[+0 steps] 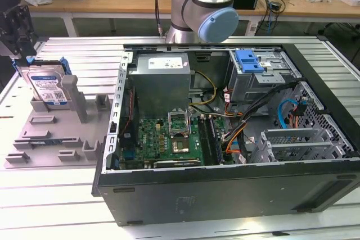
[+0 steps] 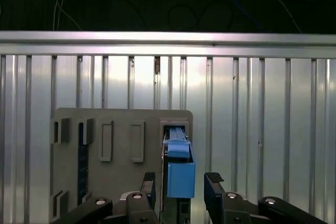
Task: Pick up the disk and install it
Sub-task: 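Pick up the disk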
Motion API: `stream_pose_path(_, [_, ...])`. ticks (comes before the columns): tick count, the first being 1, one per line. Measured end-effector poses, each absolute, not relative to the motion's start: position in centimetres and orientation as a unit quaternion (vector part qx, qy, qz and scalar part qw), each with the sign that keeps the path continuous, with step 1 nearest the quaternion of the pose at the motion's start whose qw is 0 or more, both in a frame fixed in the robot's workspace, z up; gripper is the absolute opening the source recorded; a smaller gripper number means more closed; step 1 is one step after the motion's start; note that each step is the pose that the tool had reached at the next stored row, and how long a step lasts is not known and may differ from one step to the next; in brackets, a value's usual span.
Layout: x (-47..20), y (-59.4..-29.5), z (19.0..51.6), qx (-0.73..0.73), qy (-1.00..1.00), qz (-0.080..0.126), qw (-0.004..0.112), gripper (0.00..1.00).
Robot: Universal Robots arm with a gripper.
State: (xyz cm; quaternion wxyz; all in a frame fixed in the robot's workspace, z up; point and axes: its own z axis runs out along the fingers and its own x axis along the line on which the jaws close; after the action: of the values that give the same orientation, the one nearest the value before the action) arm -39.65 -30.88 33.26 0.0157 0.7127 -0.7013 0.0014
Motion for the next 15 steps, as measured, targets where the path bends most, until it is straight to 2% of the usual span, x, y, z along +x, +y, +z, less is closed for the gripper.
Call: stream_pose_path(15, [-39.77, -30.88, 32.32, 0.716, -0.698, 0.002, 0.016, 0.5])
